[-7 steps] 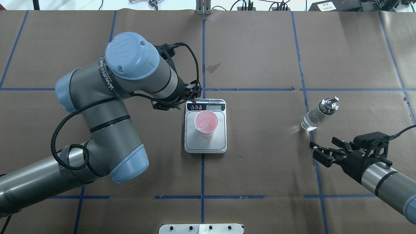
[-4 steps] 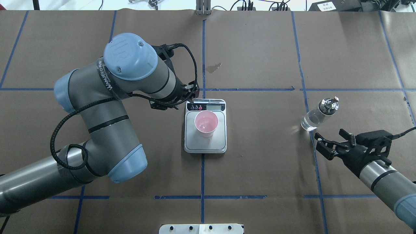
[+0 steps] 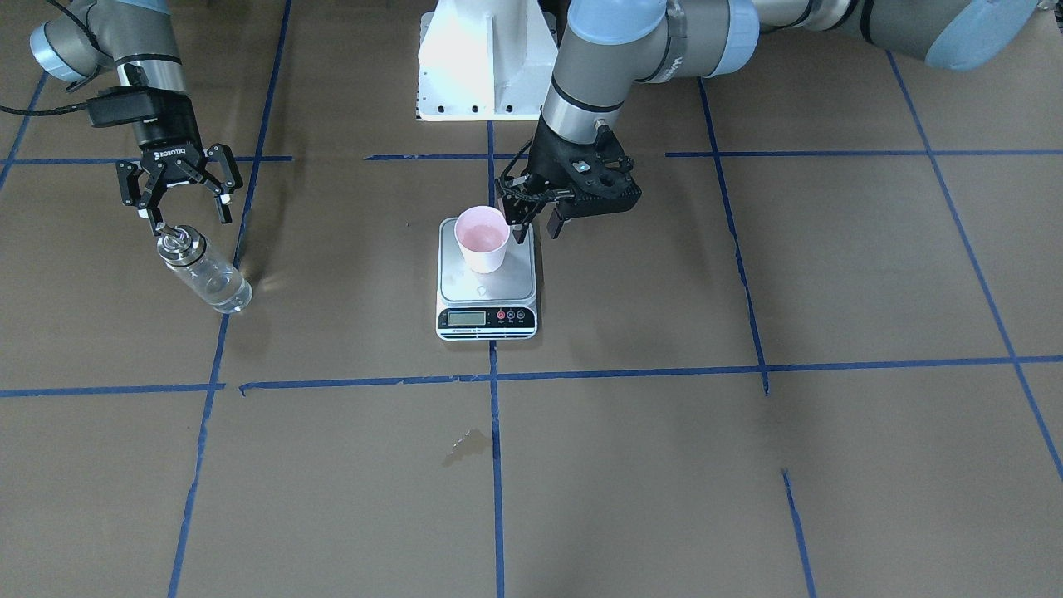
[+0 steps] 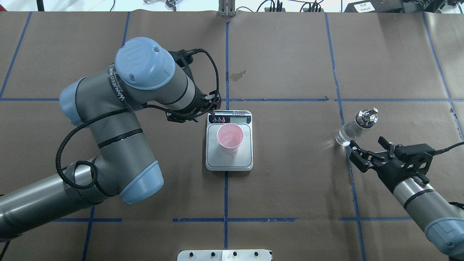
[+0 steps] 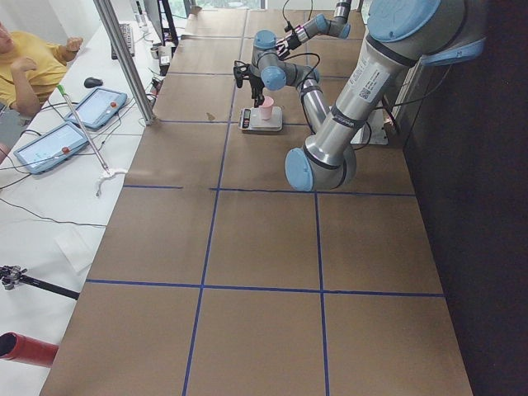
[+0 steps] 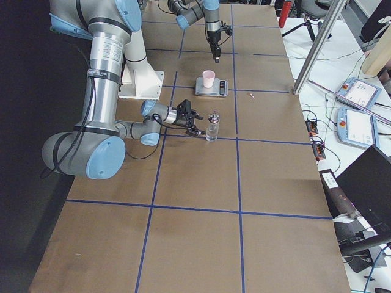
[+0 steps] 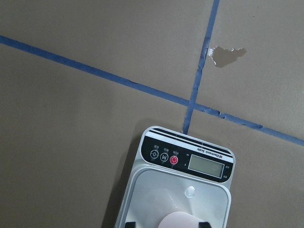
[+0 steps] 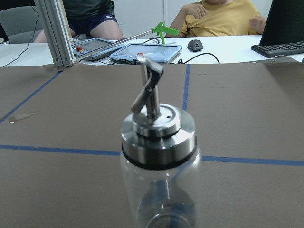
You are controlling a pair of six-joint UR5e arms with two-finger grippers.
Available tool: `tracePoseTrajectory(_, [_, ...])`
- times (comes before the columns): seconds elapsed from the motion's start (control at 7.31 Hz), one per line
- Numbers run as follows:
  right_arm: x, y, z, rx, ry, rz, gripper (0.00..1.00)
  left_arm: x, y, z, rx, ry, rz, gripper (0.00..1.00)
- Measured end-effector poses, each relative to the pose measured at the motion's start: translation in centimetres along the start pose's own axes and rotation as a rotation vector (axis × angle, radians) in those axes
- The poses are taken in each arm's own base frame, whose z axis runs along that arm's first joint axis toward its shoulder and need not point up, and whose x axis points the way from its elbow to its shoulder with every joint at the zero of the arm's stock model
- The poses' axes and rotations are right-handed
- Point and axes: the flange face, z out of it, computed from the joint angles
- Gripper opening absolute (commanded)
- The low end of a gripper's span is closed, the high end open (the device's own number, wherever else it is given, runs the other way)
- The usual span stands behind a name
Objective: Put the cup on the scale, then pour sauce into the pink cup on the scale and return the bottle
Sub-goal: 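Grasp the glass bottle with the right gripper and lift it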
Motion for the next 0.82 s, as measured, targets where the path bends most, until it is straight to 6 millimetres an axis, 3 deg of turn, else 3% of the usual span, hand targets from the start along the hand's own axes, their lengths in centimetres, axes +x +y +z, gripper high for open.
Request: tracePoseTrajectory(0.82, [0.2,0.8,1.5,0.067,0.045,-0.007,0.98,-0.1,-0.1,0.0,0.003,-0.002,-0.001,0.54])
